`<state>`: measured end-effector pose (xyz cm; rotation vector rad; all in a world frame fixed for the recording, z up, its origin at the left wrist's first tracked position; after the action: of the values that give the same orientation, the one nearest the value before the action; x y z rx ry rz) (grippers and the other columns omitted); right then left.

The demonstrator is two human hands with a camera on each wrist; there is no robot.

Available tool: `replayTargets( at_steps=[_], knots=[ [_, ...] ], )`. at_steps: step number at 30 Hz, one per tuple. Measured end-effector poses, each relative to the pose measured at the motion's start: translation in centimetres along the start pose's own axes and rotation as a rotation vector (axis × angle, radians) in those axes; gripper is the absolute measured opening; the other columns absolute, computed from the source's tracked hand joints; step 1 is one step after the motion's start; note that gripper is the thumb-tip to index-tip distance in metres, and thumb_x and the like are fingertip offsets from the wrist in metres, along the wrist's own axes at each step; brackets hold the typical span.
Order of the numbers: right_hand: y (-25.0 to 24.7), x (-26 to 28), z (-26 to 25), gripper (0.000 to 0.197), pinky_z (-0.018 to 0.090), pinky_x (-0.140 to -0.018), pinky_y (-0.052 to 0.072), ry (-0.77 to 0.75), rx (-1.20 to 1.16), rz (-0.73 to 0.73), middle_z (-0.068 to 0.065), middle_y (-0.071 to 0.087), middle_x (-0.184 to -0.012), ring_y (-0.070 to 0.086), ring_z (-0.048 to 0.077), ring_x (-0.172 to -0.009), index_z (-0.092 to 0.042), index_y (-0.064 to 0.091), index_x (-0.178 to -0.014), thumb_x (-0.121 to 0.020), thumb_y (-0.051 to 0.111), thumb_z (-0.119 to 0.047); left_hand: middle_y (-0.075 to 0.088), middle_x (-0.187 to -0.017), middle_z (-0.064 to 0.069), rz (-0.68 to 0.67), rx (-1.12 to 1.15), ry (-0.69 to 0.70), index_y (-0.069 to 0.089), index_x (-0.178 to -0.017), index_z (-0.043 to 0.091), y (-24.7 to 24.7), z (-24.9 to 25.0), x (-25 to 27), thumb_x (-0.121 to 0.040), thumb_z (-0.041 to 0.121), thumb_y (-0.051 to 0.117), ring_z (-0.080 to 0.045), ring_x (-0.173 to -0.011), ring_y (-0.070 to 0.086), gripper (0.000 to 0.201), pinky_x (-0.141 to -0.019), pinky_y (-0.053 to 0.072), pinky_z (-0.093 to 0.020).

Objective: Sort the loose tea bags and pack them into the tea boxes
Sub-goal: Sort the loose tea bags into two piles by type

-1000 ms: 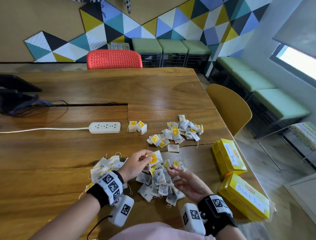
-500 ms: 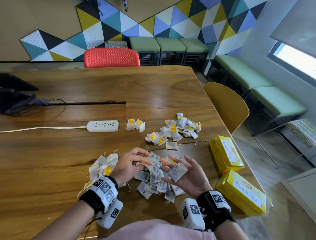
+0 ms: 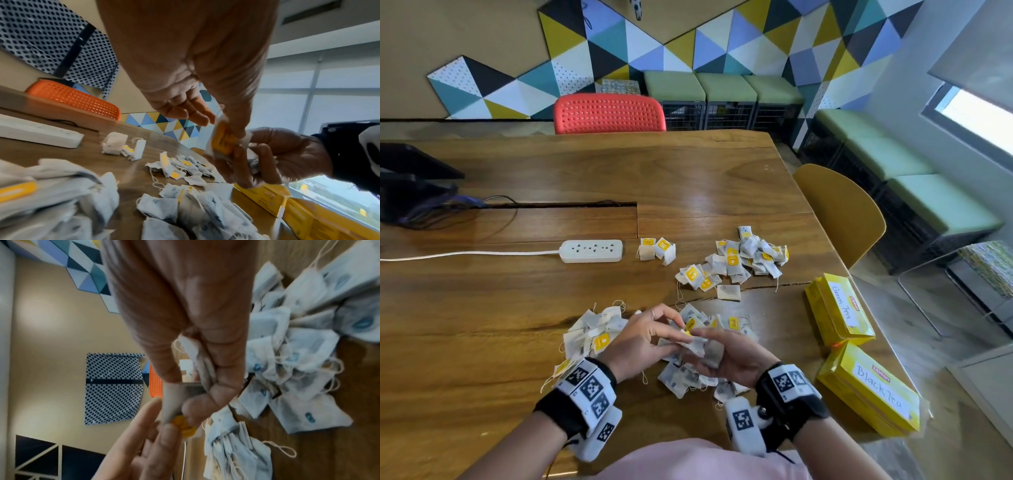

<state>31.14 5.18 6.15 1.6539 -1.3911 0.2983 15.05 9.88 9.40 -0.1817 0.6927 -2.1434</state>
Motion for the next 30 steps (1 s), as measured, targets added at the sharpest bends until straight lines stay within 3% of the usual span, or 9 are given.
replayTargets(
  at_steps=[3,7,10,13,17,20,22,25,30],
  knots=[
    [1.2,-1.9,-0.3,0.031,0.024,-0.056,0.053,0.033,0.007,0.025,0.017,0.067,-0.092,0.067,0.020,-0.070,-0.003,0.055,-0.120,-0.089,0.060,-0.001,0.054,-0.111,0.024,-0.013,-0.078,-0.090,0.072,-0.104,0.040,-1.3,-1.0,1.3,-0.079,0.049,0.068,0.000,-0.111,0.051,0.027,-0.091,0.039,-0.010],
    [4.5,-5.1,-0.7,0.016,0.022,-0.052,0.043,-0.018,0.330,0.061,0.006,0.056,-0.069,0.053,0.008,-0.048,-0.011,0.058,-0.092,-0.089,0.059,0.004,0.052,-0.114,0.022,0.242,-0.074,-0.322,0.070,-0.100,0.035,-5.2,-5.1,5.2,-0.085,0.026,0.070,0.004,-0.109,0.050,0.018,-0.087,0.037,-0.011],
    [8.6,-7.7,-1.4,0.005,0.028,-0.053,0.043,-0.216,0.653,0.104,0.010,0.053,-0.070,0.051,0.015,-0.056,-0.001,0.058,-0.077,-0.082,0.057,-0.001,0.055,-0.118,0.004,0.386,-0.175,-0.525,0.070,-0.103,0.022,-7.5,-9.6,9.6,-0.086,0.012,0.068,-0.007,-0.111,0.052,0.020,-0.094,0.041,-0.021],
    [12.3,-10.1,-1.2,0.020,0.036,-0.070,0.050,-0.329,1.114,0.074,0.010,0.062,-0.088,0.059,0.023,-0.077,-0.004,0.064,-0.096,-0.082,0.052,-0.014,0.056,-0.127,-0.011,0.432,-0.351,-0.746,0.068,-0.112,0.014,-8.7,-13.7,13.6,-0.085,0.013,0.068,-0.029,-0.118,0.052,0.027,-0.103,0.041,-0.045],
    [14.1,-11.4,-0.7,0.034,0.030,-0.091,0.049,-0.341,1.421,0.013,0.006,0.060,-0.118,0.058,0.023,-0.106,-0.018,0.061,-0.121,-0.088,0.061,-0.019,0.050,-0.136,-0.010,0.390,-0.365,-0.848,0.061,-0.126,0.011,-8.1,-16.4,15.4,-0.091,0.020,0.060,-0.033,-0.124,0.046,0.036,-0.107,0.039,-0.046],
    [13.2,-11.7,-1.9,0.045,0.030,-0.084,0.052,-0.346,1.387,-0.051,0.006,0.059,-0.129,0.061,0.022,-0.107,-0.020,0.058,-0.128,-0.086,0.067,-0.036,0.045,-0.140,-0.005,0.321,-0.377,-0.866,0.060,-0.127,0.012,-7.3,-17.5,15.1,-0.092,0.025,0.059,-0.032,-0.123,0.044,0.037,-0.103,0.043,-0.045],
    [11.9,-11.9,-3.6,0.049,0.029,-0.091,0.049,-0.353,1.289,-0.057,0.003,0.057,-0.133,0.059,0.019,-0.113,-0.019,0.057,-0.129,-0.086,0.067,-0.039,0.046,-0.140,-0.003,0.324,-0.387,-0.856,0.062,-0.124,0.013,-7.1,-17.8,14.8,-0.091,0.026,0.060,-0.032,-0.122,0.045,0.036,-0.101,0.045,-0.045],
    [9.2,-12.8,-7.1,0.039,0.033,-0.103,0.046,-0.391,1.176,0.102,0.002,0.063,-0.124,0.058,0.012,-0.110,-0.013,0.061,-0.122,-0.087,0.068,-0.030,0.046,-0.140,-0.003,0.333,-0.365,-0.852,0.063,-0.124,0.014,-7.0,-17.8,14.2,-0.091,0.026,0.061,-0.032,-0.123,0.044,0.035,-0.102,0.043,-0.045],
    [4.6,-14.3,-12.2,0.019,0.032,-0.099,0.049,-0.405,1.187,0.378,0.002,0.070,-0.108,0.064,0.012,-0.098,-0.012,0.069,-0.106,-0.087,0.065,-0.012,0.046,-0.138,-0.002,0.334,-0.318,-0.842,0.067,-0.116,0.017,-7.0,-17.6,13.5,-0.089,0.022,0.064,-0.030,-0.125,0.044,0.028,-0.105,0.040,-0.044]
  ],
)
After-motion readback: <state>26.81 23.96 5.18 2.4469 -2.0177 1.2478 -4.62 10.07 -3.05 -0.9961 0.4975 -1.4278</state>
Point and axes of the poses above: each hand's wrist, its own x-axis away from the middle knuckle, its own y-axis out of the palm, z = x × y, the point moved 5 cm from there along -x, towards the middle knuckle
